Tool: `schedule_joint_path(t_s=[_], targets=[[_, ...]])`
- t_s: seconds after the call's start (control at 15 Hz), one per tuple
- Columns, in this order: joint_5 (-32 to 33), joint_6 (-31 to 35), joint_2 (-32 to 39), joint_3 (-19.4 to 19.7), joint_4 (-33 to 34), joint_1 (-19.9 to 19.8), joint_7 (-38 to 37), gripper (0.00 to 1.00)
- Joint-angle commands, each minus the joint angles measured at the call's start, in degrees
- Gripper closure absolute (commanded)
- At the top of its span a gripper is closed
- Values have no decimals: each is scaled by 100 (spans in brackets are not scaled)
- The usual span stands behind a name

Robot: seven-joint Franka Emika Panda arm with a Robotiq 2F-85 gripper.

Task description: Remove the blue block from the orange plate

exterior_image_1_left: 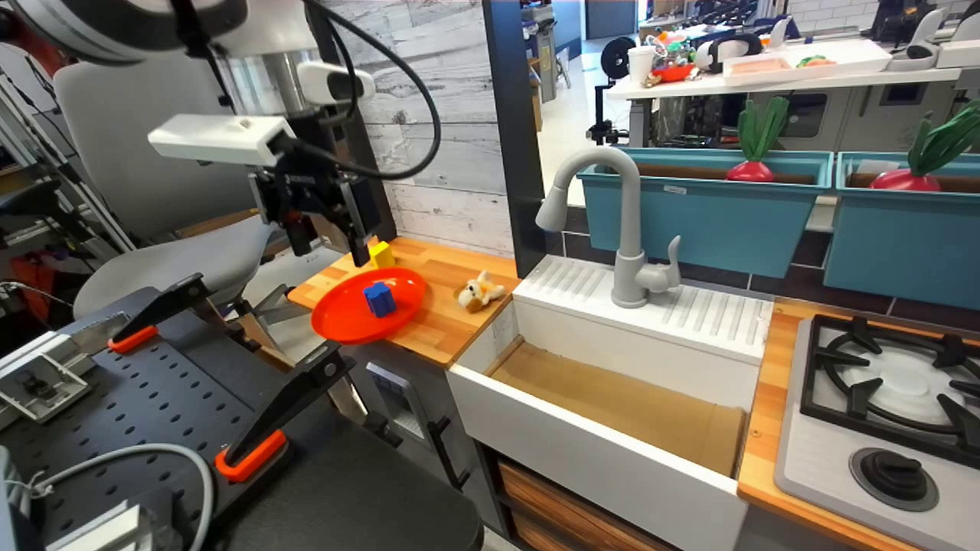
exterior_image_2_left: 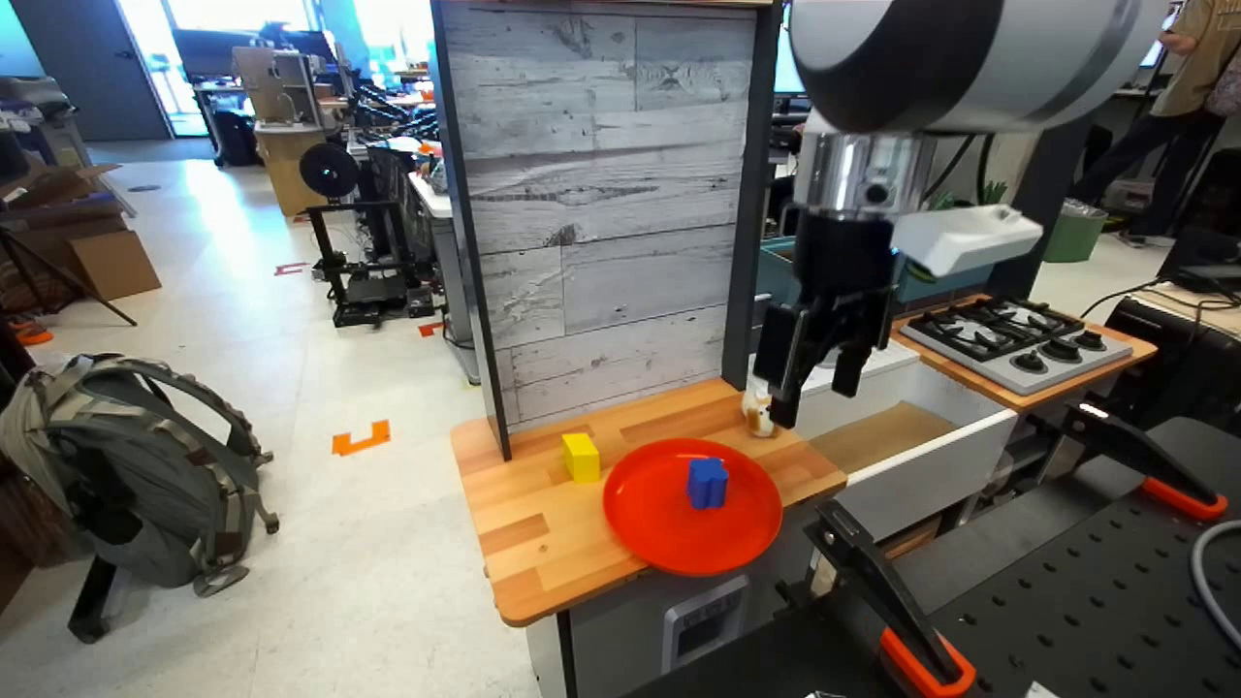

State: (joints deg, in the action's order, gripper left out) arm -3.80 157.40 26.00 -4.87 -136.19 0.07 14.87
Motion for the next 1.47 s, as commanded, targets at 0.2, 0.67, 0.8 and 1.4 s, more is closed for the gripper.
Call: schedule_joint_path(t_s=[0.2,0.67,0.8,1.4], targets=[[92,-27,1680,-233,1494,-100,-94,0],[239,-67,2471,-308,2276,34,-95,28],[293,-58,2533,-333,2337,45,-78,44],[587,73,2092,-374,1953,-31,9,85]])
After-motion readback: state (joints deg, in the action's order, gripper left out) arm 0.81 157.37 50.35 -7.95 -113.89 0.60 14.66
